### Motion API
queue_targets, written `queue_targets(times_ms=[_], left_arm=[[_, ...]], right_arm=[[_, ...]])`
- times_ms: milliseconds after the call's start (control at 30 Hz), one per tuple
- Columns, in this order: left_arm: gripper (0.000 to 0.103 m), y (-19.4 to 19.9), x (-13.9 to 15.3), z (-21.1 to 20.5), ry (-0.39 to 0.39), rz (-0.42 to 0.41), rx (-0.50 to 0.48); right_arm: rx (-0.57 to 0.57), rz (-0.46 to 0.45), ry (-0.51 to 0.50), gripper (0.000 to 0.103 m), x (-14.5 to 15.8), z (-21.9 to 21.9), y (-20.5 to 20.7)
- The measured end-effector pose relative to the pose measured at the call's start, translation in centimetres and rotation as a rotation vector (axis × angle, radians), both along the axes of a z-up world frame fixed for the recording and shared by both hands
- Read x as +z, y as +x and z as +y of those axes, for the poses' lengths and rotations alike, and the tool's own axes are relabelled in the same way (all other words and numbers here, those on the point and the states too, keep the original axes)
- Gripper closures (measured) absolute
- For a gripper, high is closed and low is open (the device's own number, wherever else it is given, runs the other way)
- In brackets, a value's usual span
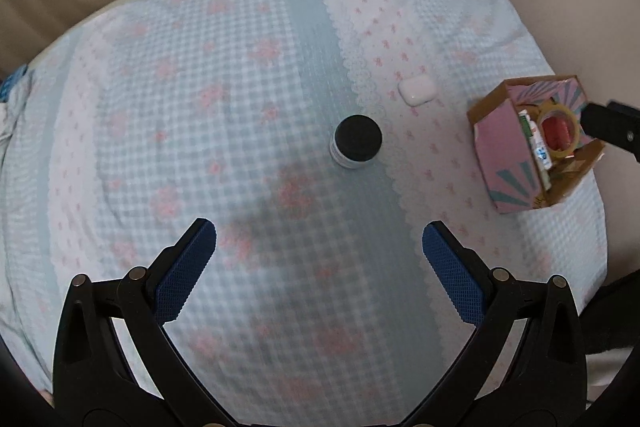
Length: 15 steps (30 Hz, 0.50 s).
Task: Organize rigid objects
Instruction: 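Move both tools back toward the black-lidded jar and white earbud case, then grasp the black-lidded jar with the left tool while the right tool grasps the earbud case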
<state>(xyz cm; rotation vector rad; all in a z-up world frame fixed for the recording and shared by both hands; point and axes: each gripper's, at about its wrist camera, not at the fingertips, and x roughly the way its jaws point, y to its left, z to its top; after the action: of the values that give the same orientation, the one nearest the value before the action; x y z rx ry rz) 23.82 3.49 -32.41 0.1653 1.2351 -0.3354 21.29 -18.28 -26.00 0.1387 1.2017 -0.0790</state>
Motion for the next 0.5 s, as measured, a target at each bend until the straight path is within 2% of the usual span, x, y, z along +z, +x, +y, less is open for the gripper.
queue_targets(times_ms=[267, 467, 500], left_arm=[[0.0, 3.4, -5.6, -3.1, 0.028, 0.04, -0.051], [0.001, 5.6, -9.7, -5.2, 0.018, 0.021, -0.06], [0.002, 6.0, -10.5, -5.5, 0.015, 0.016, -0.059]], right_arm=[[0.093, 0.055, 0.007, 0.0, -5.9, 0.3, 7.5], [0.131, 0.108, 0.012, 0.0, -11.9, -0.1, 12.3], [0.135, 0.117, 0.01, 0.003, -12.6, -0.1, 12.8]])
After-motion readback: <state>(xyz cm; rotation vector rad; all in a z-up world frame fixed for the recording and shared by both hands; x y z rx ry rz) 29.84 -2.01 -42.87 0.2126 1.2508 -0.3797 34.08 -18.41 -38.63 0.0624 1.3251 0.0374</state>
